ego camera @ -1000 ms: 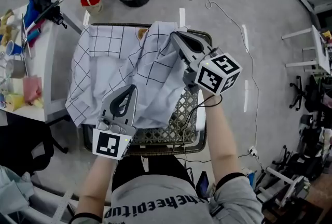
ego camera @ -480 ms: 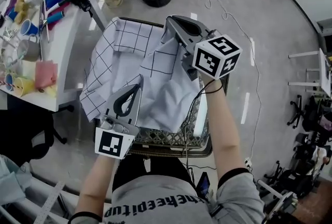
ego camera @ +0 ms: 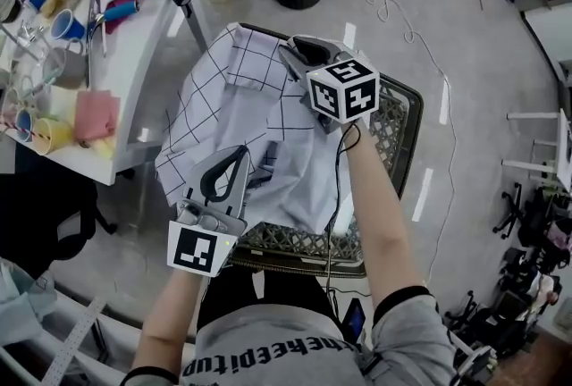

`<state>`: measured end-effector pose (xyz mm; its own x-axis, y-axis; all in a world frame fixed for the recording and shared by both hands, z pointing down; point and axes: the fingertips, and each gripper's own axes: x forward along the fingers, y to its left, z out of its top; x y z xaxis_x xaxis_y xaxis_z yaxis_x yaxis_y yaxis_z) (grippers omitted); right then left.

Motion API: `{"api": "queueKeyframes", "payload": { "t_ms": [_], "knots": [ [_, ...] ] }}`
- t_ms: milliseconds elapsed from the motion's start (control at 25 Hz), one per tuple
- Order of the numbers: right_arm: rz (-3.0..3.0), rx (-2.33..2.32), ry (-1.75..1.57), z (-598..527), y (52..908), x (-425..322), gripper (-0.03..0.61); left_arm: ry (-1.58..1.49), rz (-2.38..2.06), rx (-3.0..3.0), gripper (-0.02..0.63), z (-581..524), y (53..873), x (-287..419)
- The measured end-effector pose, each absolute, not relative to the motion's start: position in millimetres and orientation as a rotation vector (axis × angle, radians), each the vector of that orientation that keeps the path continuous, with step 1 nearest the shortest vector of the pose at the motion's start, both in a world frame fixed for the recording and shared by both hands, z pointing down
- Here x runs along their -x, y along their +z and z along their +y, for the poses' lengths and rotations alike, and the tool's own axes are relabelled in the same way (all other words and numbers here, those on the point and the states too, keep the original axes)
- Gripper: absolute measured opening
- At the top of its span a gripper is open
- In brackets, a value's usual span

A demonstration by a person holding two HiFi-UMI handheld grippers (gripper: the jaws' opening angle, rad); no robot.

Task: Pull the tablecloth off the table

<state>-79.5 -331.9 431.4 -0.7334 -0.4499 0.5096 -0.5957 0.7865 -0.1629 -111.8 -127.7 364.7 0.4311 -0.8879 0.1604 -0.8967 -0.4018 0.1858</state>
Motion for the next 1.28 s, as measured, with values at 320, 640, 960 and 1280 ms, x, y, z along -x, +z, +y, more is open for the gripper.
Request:
{"api": "queueKeyframes", "payload": {
  "t_ms": [320,640,960,1280],
  "knots": [
    [-2.562,-0.898,0.336,-322,418,68,0.213,0.046,-1.565,-2.436,0.014,-130,366,124],
    [-2.694,-1.056,0.417,-303,363,10,0.221,0.024,-1.541,-2.461,0.014,-132,362,118],
    [-2.444,-1.093,0.733,-248,451,-51,0.221,0.011,-1.517,-2.486,0.014,-132,359,111],
    [-2.352,-1.055,0.875,-221,509,-30,0.173,0.028,-1.518,-2.49,0.014,-131,361,114]
  ]
}}
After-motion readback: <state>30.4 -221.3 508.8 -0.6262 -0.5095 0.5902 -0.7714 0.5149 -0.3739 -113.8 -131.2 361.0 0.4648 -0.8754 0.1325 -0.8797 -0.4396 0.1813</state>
